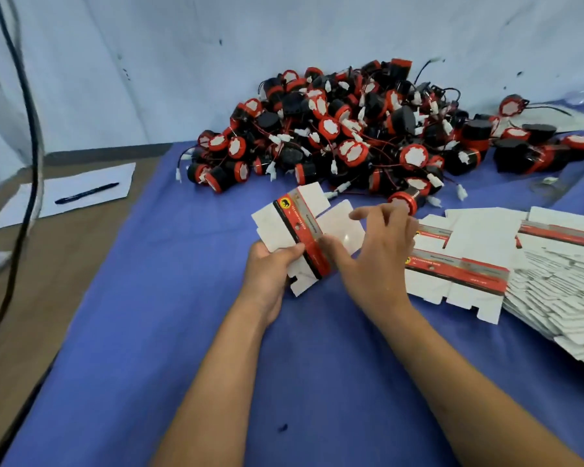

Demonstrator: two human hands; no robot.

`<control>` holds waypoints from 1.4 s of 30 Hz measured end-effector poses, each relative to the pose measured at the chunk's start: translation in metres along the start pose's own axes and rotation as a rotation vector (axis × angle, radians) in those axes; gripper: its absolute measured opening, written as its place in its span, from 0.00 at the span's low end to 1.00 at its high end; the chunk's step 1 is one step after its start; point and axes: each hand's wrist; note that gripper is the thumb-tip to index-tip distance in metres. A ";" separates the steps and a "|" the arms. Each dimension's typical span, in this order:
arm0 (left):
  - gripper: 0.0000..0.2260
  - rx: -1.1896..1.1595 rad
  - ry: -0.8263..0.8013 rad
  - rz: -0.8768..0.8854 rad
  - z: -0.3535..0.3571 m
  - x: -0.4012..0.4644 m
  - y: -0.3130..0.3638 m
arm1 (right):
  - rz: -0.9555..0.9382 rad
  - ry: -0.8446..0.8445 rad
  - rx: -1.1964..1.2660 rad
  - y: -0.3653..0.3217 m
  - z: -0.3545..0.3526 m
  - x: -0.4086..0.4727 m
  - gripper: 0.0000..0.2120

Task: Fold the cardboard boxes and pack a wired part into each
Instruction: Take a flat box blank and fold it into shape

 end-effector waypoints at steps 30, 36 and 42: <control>0.14 -0.270 -0.387 -0.176 -0.011 -0.017 0.004 | 0.137 -0.329 0.848 -0.003 -0.016 0.008 0.13; 0.13 -0.311 -0.418 -0.142 -0.004 -0.019 0.001 | 0.241 -0.416 1.260 -0.006 -0.020 0.007 0.11; 0.32 -0.256 -0.617 -0.154 0.001 -0.027 -0.001 | 0.349 -0.393 1.428 -0.010 -0.020 0.006 0.12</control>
Point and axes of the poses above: each hand's wrist, its own x-axis towards the middle knuckle, its own z-axis out of the palm, y = z × x, and after that the axes turned 9 degrees about -z, right-handed
